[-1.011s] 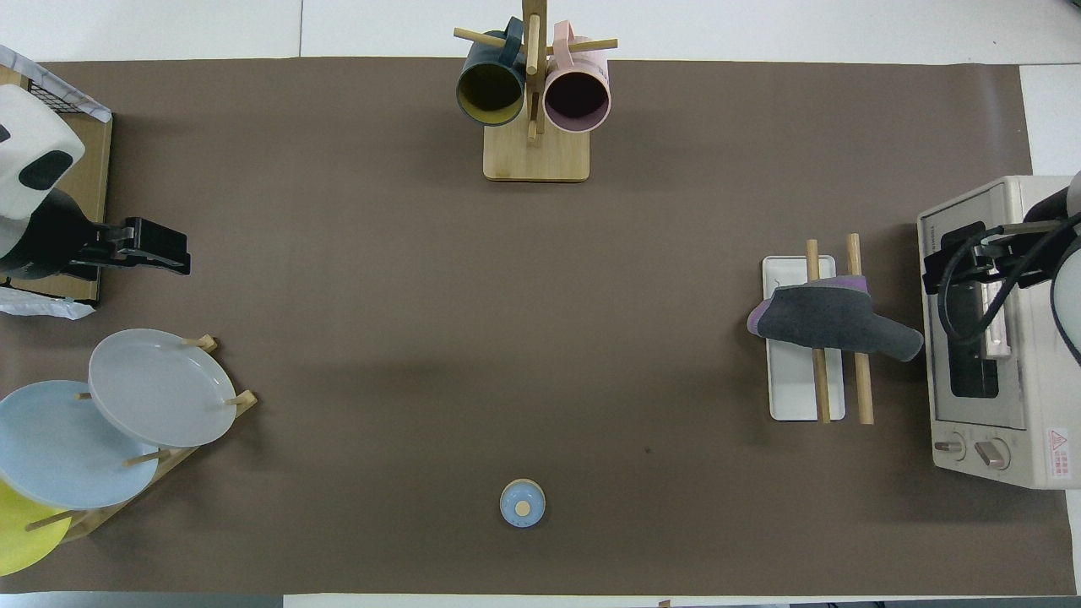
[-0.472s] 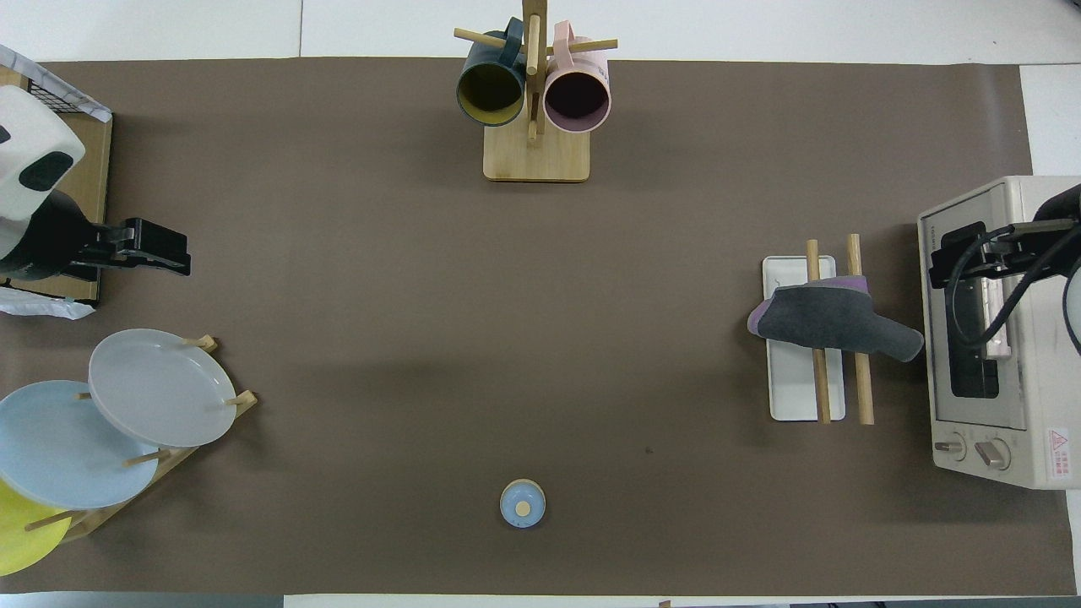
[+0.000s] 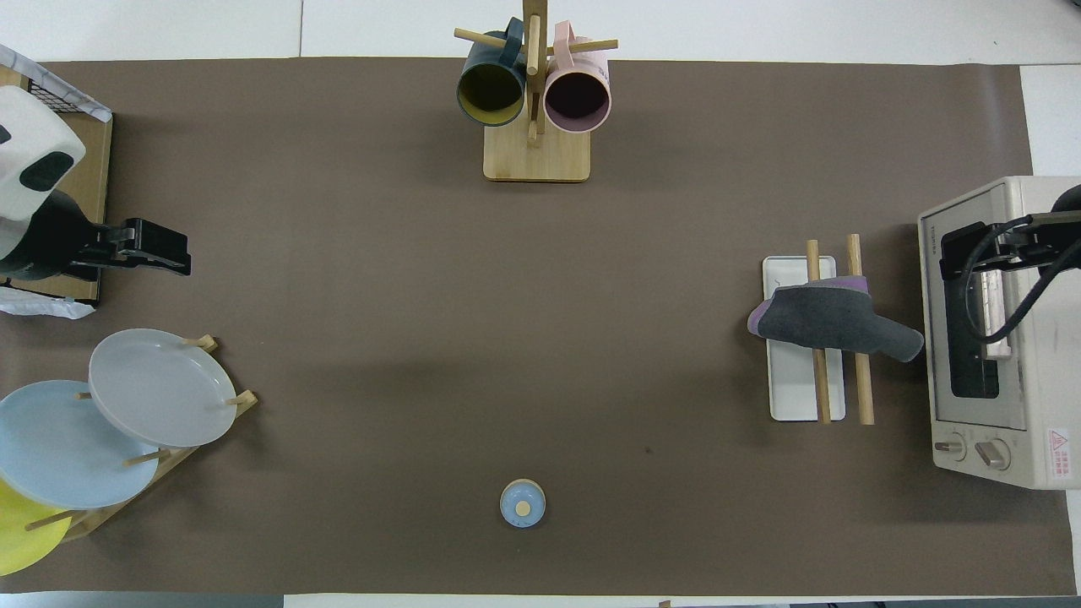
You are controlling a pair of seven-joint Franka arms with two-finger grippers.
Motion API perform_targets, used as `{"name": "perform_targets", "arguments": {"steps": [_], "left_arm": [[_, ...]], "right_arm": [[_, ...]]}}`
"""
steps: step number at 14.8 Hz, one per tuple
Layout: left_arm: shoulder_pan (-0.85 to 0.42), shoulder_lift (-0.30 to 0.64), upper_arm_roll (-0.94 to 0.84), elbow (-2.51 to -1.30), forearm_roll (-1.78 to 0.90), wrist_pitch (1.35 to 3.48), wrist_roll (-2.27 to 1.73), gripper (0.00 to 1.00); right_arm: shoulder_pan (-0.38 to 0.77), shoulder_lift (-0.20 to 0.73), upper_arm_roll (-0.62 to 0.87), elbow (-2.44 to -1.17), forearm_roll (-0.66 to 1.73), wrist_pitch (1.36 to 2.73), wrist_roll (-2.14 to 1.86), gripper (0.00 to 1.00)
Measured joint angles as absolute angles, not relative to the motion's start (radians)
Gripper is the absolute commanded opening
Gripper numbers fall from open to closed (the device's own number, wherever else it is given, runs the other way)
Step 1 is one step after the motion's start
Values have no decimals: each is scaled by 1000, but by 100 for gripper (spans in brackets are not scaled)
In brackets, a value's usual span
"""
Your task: Fold towel and hang on rack
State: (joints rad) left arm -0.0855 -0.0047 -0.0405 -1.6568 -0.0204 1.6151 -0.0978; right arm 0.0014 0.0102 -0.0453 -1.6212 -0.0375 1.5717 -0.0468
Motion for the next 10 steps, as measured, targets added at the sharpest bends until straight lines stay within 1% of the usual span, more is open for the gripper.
{"name": "perform_targets", "arguments": {"steps": [10], "left_arm": [[-86,-5,-40,-1657,-20,1615,-98,100]], "right_arm": [[7,2,-41,-1587,-23,1559,-47,100]]}}
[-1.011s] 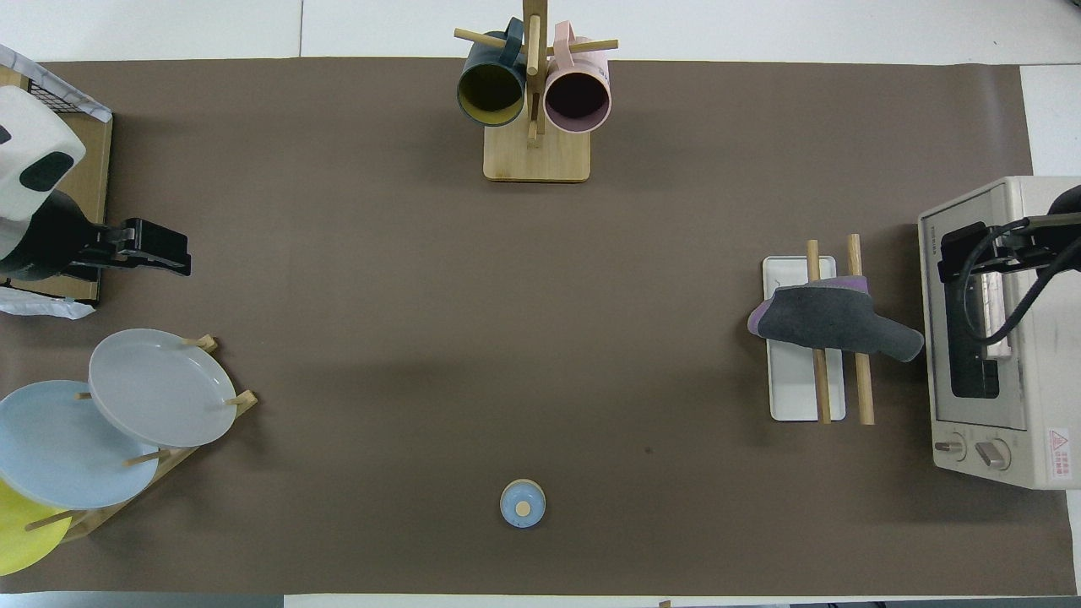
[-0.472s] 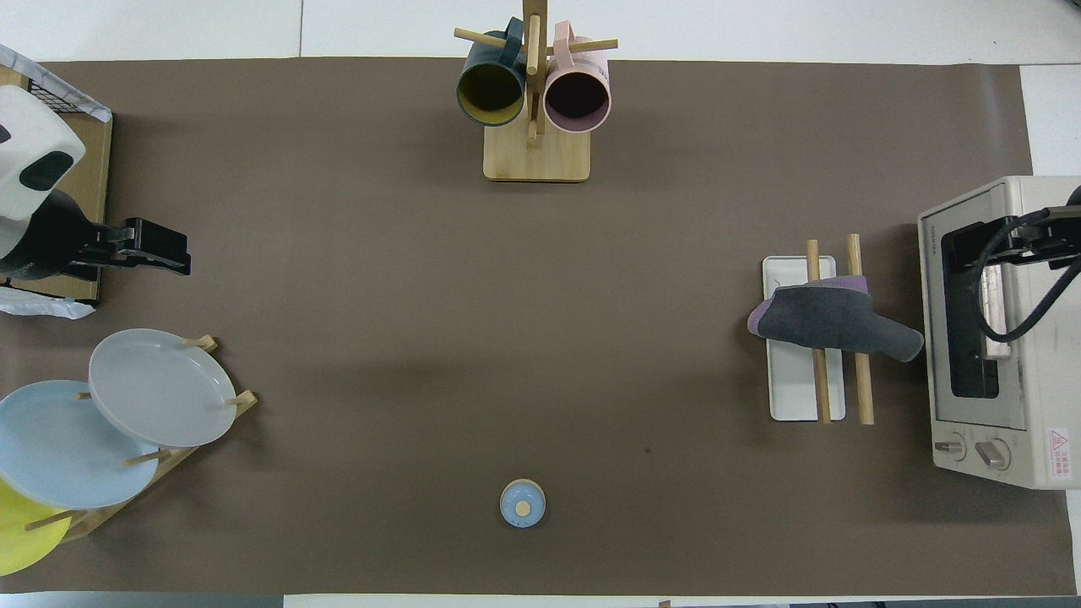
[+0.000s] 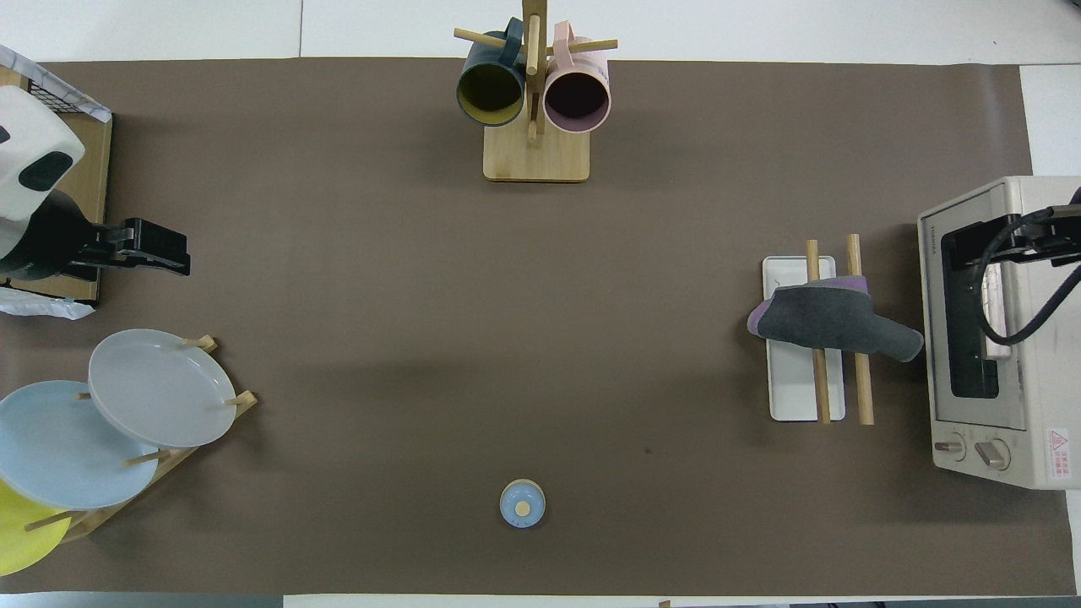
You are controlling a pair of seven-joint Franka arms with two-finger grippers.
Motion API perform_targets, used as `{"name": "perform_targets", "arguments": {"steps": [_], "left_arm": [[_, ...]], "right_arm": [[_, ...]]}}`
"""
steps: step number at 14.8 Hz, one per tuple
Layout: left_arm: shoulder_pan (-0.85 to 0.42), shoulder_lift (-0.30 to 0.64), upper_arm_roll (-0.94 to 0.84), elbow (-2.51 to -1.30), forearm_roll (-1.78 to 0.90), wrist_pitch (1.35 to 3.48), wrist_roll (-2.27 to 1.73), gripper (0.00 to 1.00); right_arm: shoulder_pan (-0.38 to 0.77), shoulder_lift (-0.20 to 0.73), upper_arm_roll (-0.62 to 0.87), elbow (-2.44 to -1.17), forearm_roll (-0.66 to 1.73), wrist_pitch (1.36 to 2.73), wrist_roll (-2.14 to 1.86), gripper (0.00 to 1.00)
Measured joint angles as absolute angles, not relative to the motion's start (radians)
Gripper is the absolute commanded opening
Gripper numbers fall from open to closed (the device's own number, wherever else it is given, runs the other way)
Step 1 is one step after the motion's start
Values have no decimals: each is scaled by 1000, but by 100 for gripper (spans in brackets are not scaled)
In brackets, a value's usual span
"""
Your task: Fold towel and hang on rack
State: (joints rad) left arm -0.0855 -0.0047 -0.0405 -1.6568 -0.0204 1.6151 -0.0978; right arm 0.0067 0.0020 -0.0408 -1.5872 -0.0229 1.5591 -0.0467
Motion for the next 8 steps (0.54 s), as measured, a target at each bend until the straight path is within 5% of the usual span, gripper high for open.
{"name": "perform_targets", "arguments": {"steps": [8], "left_arm": [[-86,-5,-40,-1657,-20,1615,-98,100]], "right_arm": [[7,2,-37,-1576,-11,1528,-47,100]]}}
